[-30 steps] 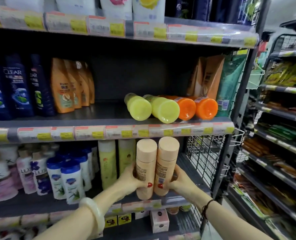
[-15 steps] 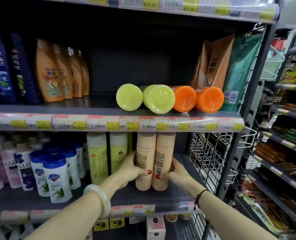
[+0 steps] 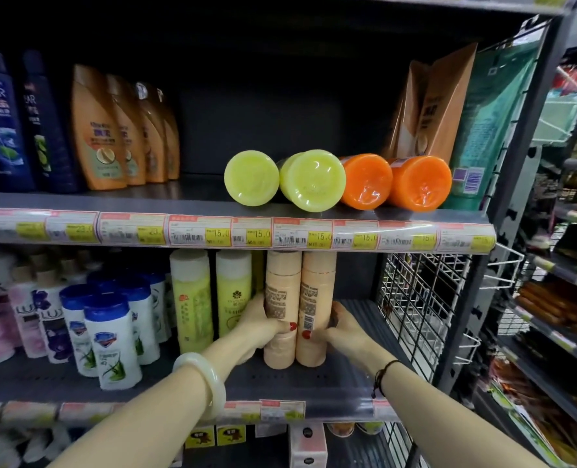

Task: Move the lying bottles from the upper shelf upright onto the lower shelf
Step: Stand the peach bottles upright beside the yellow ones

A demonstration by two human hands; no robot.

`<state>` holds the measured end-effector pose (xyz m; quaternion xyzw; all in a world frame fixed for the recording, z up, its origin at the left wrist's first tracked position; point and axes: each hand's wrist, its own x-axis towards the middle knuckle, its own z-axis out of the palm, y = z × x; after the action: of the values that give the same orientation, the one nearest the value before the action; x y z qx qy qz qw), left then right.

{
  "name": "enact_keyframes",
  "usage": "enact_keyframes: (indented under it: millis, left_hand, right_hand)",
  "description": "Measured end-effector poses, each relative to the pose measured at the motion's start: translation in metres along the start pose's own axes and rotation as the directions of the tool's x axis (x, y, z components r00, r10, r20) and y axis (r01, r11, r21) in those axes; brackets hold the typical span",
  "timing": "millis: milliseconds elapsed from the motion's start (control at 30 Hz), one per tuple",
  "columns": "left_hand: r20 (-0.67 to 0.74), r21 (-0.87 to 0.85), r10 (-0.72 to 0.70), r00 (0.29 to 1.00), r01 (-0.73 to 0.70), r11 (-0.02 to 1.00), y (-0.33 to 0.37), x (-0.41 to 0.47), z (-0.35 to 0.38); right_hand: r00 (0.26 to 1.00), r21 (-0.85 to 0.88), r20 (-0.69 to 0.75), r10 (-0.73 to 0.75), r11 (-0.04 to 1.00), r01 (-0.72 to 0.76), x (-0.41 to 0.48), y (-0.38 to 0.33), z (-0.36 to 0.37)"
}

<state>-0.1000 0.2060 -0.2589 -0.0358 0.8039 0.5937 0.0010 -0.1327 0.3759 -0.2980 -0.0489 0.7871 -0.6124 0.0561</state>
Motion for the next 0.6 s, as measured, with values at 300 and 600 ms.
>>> enact_keyframes:
  millis: [300, 600]
  left_hand:
    - [0.024, 0.025, -0.033, 0.999, 0.032, 0.999, -0.002, 0.000, -0.001]
    - [0.027, 0.186, -0.115, 0.993, 0.108, 0.977, 0.004, -0.011, -0.016]
  right_hand:
    - [1.000, 0.018, 0.016, 0.006, 1.000, -0.007, -0.005, 0.001, 0.001]
    - [0.997, -0.149, -0.075, 0.006, 0.989, -0.018, -0.011, -0.001, 0.006]
